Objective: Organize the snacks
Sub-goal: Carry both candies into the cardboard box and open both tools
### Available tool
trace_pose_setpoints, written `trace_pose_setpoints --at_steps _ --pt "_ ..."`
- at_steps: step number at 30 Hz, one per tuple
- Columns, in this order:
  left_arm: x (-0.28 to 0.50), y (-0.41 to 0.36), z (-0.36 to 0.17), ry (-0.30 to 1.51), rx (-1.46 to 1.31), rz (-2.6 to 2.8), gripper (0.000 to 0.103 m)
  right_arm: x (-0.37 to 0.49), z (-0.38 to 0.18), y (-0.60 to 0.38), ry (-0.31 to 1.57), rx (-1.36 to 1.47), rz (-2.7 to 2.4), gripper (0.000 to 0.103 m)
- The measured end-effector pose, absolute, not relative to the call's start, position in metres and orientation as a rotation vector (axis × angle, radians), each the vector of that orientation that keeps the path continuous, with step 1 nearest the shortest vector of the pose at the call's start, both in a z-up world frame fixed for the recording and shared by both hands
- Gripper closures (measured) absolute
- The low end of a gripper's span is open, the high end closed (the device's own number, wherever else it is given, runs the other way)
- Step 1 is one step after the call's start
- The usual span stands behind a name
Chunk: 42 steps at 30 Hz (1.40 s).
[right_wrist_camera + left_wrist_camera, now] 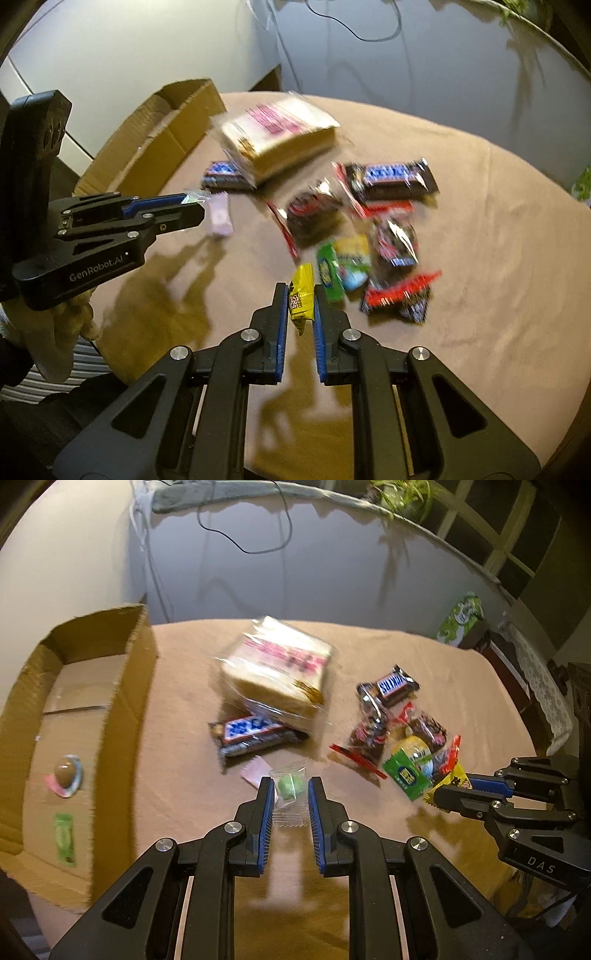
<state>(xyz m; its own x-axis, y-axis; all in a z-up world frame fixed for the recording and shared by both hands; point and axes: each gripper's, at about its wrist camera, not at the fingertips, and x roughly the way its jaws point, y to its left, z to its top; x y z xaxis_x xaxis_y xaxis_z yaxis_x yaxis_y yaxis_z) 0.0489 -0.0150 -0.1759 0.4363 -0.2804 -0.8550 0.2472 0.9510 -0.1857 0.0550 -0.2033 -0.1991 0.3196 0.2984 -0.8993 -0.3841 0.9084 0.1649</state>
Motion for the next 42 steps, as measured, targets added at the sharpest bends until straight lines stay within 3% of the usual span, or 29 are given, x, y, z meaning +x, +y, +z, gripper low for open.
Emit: trace_pose_setpoints --at_steps 16,42 --pt "0.044 0.057 -0.151 1.000 -0.122 -0.158 0.086 0.089 -0.170 -0.114 1.073 -0.173 0.631 0.090" --pt "0.041 0.154 -0.167 1.018 -0.239 0.035 0.086 0.143 -0.168 0.042 1.067 -0.271 0.802 0.090"
